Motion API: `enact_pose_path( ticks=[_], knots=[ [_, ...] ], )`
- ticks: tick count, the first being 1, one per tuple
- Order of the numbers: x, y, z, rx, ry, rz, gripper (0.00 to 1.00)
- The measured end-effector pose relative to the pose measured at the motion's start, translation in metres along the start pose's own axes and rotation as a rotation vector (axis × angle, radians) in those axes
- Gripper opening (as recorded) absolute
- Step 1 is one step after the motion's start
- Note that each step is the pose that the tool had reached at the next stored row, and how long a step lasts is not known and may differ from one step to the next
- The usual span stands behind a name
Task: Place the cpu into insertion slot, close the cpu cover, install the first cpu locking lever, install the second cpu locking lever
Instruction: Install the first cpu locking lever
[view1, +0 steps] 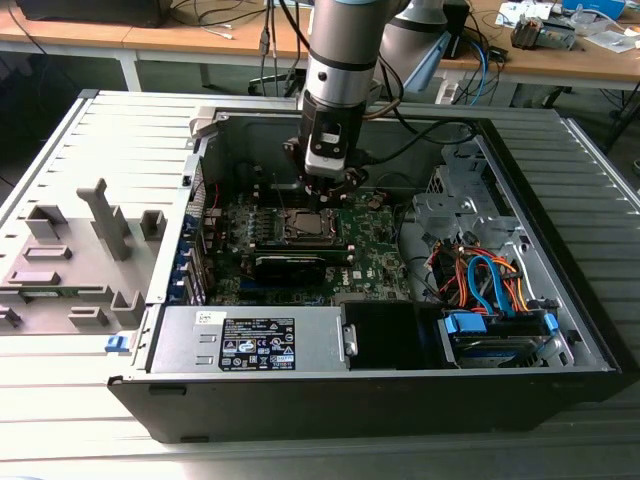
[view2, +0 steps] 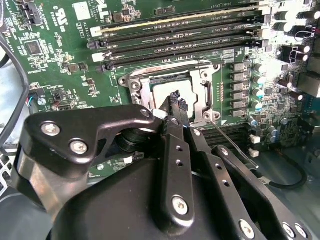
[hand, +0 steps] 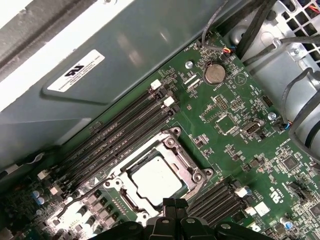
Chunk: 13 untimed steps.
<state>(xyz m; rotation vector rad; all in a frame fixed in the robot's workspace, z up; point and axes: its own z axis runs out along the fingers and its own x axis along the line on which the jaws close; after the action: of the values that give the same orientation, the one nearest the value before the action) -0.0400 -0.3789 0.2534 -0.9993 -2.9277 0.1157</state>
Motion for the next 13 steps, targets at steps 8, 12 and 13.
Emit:
enact_pose_path(
  ticks=[8, 12, 13],
  knots=[
    [0.0, 0.0, 0.0, 0.0004, -0.002, -0.023, 0.11],
    [0.0, 0.0, 0.0, 0.0006, -0.0029, -0.034, 0.11],
    [0.0, 0.0, 0.0001, 0.0006, -0.0032, -0.037, 0.11]
  ],
)
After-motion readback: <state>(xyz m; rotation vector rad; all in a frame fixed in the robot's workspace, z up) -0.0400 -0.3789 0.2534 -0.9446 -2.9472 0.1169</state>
